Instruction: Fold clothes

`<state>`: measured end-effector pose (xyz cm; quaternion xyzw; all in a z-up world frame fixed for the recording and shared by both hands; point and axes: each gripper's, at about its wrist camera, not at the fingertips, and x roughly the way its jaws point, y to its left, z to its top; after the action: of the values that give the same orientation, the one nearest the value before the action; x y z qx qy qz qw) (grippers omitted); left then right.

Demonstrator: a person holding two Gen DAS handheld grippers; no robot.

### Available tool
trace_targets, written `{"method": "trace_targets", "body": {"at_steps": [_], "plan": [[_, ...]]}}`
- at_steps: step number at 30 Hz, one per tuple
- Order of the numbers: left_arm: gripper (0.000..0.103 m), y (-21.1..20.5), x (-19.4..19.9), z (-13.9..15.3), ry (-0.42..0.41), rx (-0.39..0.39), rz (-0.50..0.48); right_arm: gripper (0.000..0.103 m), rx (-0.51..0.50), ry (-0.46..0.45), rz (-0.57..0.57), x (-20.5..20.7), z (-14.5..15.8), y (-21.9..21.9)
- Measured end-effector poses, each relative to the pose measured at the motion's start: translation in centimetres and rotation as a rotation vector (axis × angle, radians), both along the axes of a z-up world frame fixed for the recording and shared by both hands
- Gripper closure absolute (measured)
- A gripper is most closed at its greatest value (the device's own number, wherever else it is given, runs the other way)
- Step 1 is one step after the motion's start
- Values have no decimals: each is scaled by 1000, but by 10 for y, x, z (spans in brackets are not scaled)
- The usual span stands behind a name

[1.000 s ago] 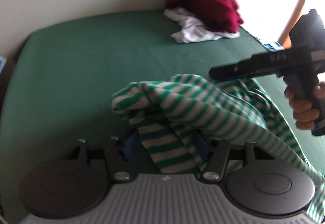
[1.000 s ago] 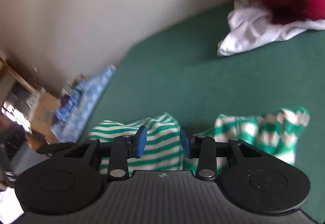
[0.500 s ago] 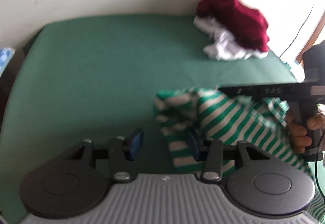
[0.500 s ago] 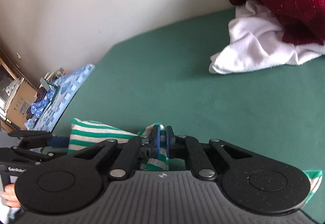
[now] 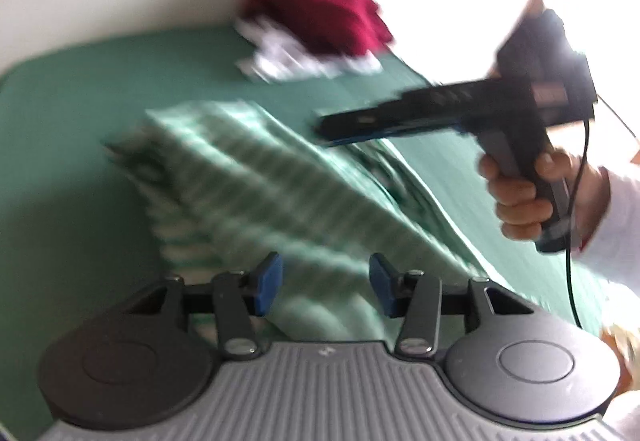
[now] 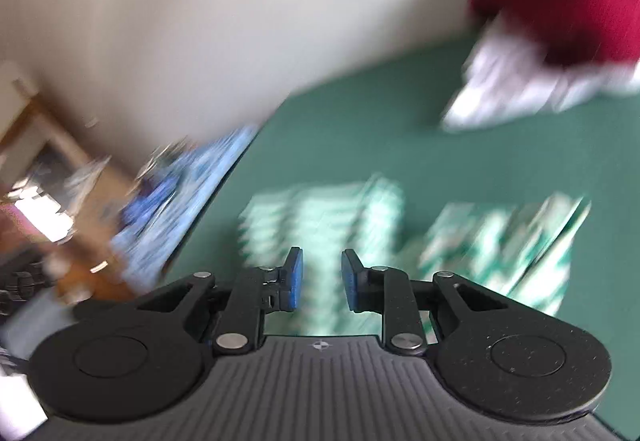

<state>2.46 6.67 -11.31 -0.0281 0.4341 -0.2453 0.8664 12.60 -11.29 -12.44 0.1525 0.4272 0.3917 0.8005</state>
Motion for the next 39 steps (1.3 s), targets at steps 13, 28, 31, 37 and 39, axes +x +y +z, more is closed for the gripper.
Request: {"method": "trace_targets", "body": {"at_steps": [13, 28, 31, 37, 39], "plan": [[49, -14, -80, -12, 24, 154, -99, 74, -106, -22, -164, -59, -2, -11], [84, -20, -93, -16, 3, 94, -106, 65, -304, -66, -164, -200, 19, -44], [99, -15, -95, -10, 6, 79, -93, 65, -314, -98, -148, -218, 17, -39], [99, -2, -107, 0, 22, 74, -20, 61, -343, -196, -41, -234, 8, -25], [99, -4, -107, -4, 36, 108, 3, 61, -363, -220, -10, -235, 2, -21]]}}
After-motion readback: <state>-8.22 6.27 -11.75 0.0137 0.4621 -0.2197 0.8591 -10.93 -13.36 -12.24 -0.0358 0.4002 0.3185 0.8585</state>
